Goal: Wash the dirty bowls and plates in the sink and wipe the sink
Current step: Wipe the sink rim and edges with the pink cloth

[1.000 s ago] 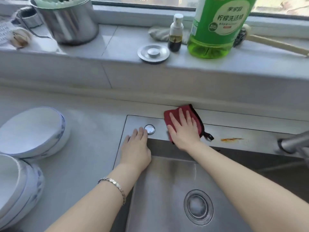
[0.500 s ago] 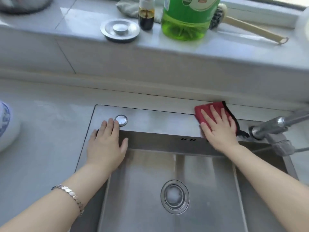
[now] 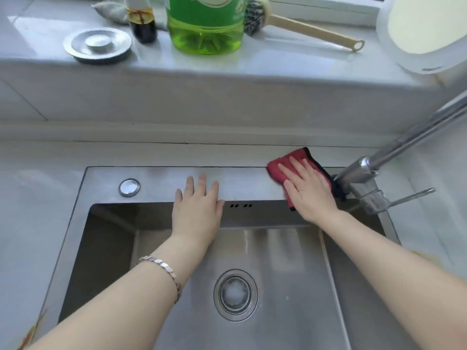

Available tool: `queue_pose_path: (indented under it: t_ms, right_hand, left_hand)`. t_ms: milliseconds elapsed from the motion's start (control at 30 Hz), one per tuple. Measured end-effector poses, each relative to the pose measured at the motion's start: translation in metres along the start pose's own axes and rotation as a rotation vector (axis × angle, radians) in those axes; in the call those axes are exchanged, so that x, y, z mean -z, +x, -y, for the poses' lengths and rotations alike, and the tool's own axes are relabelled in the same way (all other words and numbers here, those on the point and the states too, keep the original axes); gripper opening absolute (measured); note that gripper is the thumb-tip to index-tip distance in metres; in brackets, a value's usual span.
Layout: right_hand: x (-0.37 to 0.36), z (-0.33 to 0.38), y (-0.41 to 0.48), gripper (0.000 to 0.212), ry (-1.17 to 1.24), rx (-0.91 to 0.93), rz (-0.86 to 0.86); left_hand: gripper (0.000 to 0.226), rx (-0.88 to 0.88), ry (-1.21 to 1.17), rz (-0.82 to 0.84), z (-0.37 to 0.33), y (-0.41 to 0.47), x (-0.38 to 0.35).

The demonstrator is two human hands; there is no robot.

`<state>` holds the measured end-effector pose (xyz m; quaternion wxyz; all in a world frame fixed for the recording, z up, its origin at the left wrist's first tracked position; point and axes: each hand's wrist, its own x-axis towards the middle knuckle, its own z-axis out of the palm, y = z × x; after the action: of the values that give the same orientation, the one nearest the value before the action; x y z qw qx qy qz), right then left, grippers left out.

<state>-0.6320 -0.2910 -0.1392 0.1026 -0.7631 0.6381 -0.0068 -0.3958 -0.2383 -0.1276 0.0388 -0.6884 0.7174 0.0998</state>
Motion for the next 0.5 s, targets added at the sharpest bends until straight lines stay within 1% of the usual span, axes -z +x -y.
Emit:
queue_pose_path:
  t_ms: [67, 133, 200, 333, 400, 500]
  right_hand:
    - [0.001, 0.001, 0.02, 0.05, 0.012, -0.122, -0.022]
    - [0.001, 0.01, 0.035, 0.048, 0.068, -0.213, -0.037]
    - [-0.001, 0.012, 0.034, 0.048, 0.088, -0.241, -0.054]
    - [-0.008, 0.006, -0.008, 0.048, 0.143, -0.248, -0.167]
    - [-0.008, 0.0, -0.036, 0.042, 0.198, -0.235, -0.168]
    - [0.0, -0.012, -0.078, 0.037, 0.382, -0.12, -0.116]
  left_hand:
    - [0.047, 0.003, 0.026, 0.001, -0.002, 0.0, -0.002]
    - [0.047, 0.002, 0.017, 0.011, -0.001, -0.002, -0.003]
    - [0.048, -0.005, -0.013, 0.008, -0.001, -0.002, -0.004]
    - [0.049, 0.008, -0.04, 0.017, -0.002, -0.004, -0.004]
    - [0.049, 0.023, -0.025, 0.032, -0.004, -0.006, -0.003]
    - [0.051, 0.076, 0.057, 0.076, -0.018, -0.008, 0.008]
